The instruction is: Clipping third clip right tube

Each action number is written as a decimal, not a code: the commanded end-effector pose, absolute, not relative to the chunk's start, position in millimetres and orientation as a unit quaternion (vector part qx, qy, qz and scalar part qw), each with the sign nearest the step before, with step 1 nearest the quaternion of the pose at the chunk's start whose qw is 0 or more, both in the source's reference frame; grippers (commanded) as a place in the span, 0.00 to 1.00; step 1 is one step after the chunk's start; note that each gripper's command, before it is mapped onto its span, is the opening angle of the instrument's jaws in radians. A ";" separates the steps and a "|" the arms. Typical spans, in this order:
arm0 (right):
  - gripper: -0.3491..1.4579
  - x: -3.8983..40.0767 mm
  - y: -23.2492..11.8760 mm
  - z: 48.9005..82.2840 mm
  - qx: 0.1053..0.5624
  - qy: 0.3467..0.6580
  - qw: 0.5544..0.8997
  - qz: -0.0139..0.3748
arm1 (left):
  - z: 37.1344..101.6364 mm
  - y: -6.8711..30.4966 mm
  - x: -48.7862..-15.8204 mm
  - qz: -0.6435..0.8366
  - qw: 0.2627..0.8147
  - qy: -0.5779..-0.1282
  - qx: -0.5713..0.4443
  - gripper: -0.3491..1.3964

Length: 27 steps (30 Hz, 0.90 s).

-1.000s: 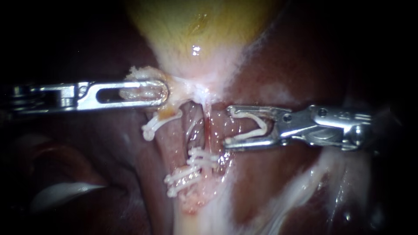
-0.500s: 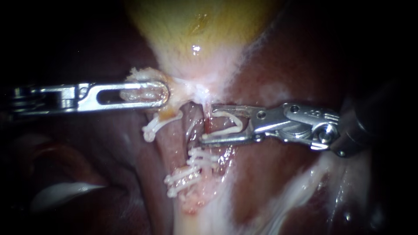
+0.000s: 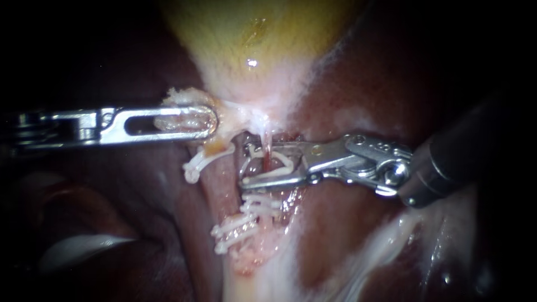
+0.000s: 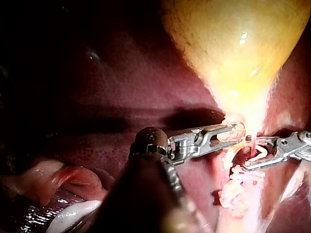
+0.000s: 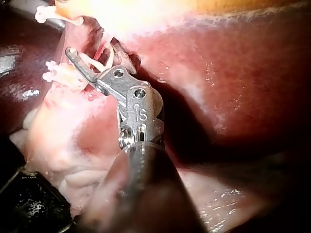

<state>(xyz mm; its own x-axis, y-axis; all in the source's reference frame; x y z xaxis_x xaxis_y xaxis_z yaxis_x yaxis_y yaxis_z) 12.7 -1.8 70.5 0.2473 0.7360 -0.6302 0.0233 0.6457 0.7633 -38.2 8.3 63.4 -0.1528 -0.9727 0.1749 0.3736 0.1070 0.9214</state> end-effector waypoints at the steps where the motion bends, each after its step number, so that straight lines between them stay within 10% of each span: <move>1: 0.46 12.7 -1.8 70.5 0.343 0.564 0.707 0.253 | 63.5 8.3 -38.2 -0.590 0.570 -0.478 0.313 0.00; 27: 0.46 11.8 1.1 67.8 0.394 0.623 0.610 0.293 | 63.5 8.3 -38.2 -0.590 0.571 -0.478 0.314 0.00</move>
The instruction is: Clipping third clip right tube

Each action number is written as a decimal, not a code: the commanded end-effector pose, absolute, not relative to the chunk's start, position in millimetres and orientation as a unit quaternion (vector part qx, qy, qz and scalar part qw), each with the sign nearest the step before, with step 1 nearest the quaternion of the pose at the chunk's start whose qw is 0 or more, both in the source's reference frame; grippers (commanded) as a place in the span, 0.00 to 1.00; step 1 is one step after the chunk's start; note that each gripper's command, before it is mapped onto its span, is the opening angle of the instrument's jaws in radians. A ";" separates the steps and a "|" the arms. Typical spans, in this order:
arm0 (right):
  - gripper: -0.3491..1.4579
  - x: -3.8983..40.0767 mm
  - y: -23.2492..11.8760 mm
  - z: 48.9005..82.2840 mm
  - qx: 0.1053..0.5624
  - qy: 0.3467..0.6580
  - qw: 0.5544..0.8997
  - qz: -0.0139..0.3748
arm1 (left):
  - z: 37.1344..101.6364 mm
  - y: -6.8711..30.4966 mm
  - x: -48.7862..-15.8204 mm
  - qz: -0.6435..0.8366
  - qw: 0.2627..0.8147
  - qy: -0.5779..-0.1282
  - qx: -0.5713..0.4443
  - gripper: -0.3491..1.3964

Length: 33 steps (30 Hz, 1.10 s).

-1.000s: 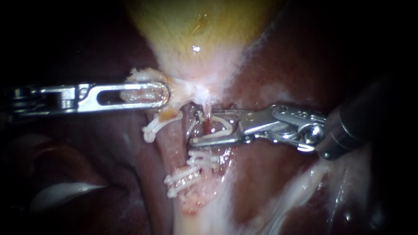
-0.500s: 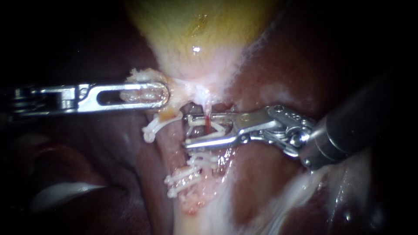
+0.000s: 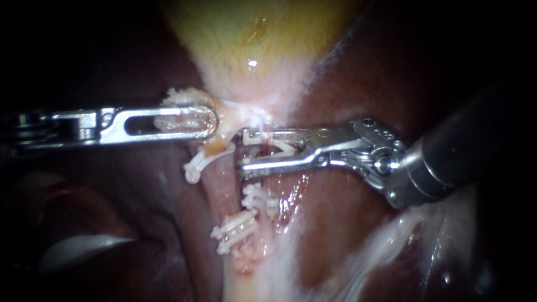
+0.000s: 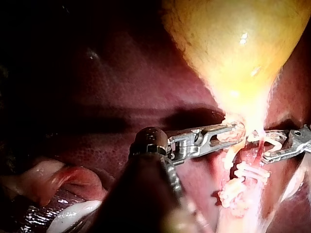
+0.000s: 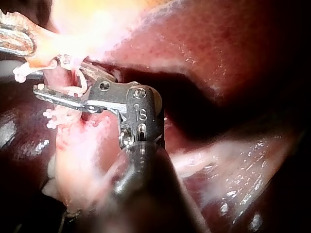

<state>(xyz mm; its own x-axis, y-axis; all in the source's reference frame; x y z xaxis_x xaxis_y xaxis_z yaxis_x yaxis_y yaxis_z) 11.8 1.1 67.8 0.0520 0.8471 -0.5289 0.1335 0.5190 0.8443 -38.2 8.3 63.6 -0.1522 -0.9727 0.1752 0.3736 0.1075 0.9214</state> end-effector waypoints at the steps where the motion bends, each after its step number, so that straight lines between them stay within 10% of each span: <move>1: 0.46 11.8 1.2 67.7 0.394 0.625 0.607 0.293 | 63.5 8.3 -38.2 -0.590 0.571 -0.478 0.314 0.00; 17: 0.40 11.6 0.8 66.9 0.436 0.608 0.582 0.319 | 63.6 8.2 -38.2 -0.590 0.571 -0.478 0.313 0.00; 24: 0.01 10.7 0.8 67.0 0.446 0.594 0.579 0.336 | 63.7 8.2 -38.2 -0.590 0.571 -0.478 0.313 0.00; 33: 0.00 10.5 0.8 67.4 0.460 0.587 0.581 0.327 | 63.8 8.2 -38.2 -0.590 0.571 -0.478 0.313 0.00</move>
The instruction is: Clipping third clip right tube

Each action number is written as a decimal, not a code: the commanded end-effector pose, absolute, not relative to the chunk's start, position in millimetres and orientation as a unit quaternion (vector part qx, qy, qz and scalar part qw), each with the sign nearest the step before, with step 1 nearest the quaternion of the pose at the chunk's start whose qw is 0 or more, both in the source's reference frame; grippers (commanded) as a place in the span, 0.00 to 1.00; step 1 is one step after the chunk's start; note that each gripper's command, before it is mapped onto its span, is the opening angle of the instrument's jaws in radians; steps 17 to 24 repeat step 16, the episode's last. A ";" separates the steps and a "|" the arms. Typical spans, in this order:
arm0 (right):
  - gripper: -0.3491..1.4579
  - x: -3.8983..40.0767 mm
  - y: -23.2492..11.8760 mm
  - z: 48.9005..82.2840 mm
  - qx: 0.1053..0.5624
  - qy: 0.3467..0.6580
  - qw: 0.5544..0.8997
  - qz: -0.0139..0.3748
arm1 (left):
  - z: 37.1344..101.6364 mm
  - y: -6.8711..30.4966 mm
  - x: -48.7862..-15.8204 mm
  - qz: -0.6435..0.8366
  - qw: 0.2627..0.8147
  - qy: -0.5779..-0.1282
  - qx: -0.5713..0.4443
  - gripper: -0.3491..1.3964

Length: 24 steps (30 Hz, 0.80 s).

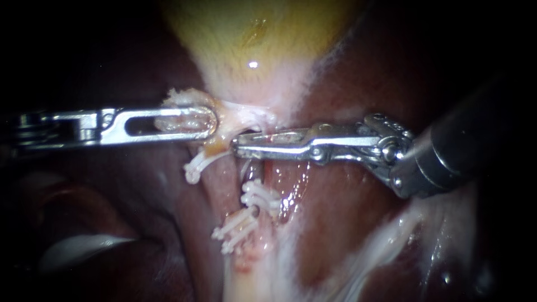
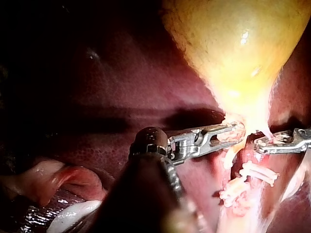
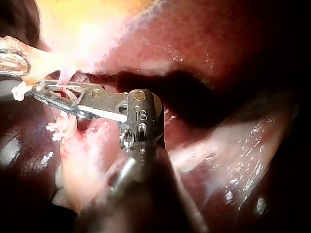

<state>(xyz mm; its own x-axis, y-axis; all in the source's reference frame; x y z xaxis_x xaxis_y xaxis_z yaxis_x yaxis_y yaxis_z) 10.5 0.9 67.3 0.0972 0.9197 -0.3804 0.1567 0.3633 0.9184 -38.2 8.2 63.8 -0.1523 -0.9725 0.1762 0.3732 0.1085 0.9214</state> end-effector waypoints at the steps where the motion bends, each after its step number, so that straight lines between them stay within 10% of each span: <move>1: 0.00 10.5 0.7 67.4 0.460 0.587 0.581 0.326 | 63.8 8.2 -38.2 -0.590 0.571 -0.478 0.313 0.00; 24: 0.00 10.5 0.7 67.4 0.460 0.587 0.581 0.326 | 63.9 8.2 -38.2 -0.590 0.571 -0.478 0.313 0.00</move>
